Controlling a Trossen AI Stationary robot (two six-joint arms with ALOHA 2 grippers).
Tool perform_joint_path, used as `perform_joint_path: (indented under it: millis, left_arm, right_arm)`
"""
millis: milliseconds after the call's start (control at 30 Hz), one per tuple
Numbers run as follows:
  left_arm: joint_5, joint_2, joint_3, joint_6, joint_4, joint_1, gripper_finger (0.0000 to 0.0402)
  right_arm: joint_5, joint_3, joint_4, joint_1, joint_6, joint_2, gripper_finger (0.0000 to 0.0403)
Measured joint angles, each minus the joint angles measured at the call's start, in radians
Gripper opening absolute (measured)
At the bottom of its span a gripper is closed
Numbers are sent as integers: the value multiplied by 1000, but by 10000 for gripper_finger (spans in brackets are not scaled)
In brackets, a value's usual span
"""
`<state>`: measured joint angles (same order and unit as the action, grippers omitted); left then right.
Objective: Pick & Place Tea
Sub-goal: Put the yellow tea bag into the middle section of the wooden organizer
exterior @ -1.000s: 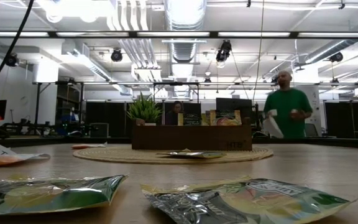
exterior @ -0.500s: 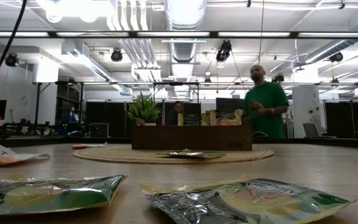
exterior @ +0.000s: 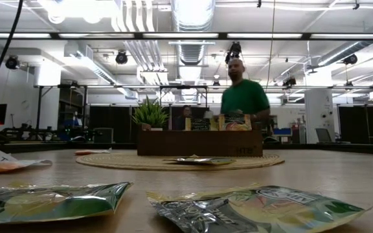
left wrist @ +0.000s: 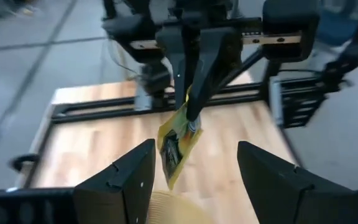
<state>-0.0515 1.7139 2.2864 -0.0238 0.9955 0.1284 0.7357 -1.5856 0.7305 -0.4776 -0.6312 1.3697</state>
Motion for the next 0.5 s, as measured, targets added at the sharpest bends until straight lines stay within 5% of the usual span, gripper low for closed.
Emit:
perform_joint_path:
  millis: [500]
  left_arm:
    - [81,3,-4,99,-31,-24,222]
  right_arm:
    - [-33,0,-159,-11,212,0,13]
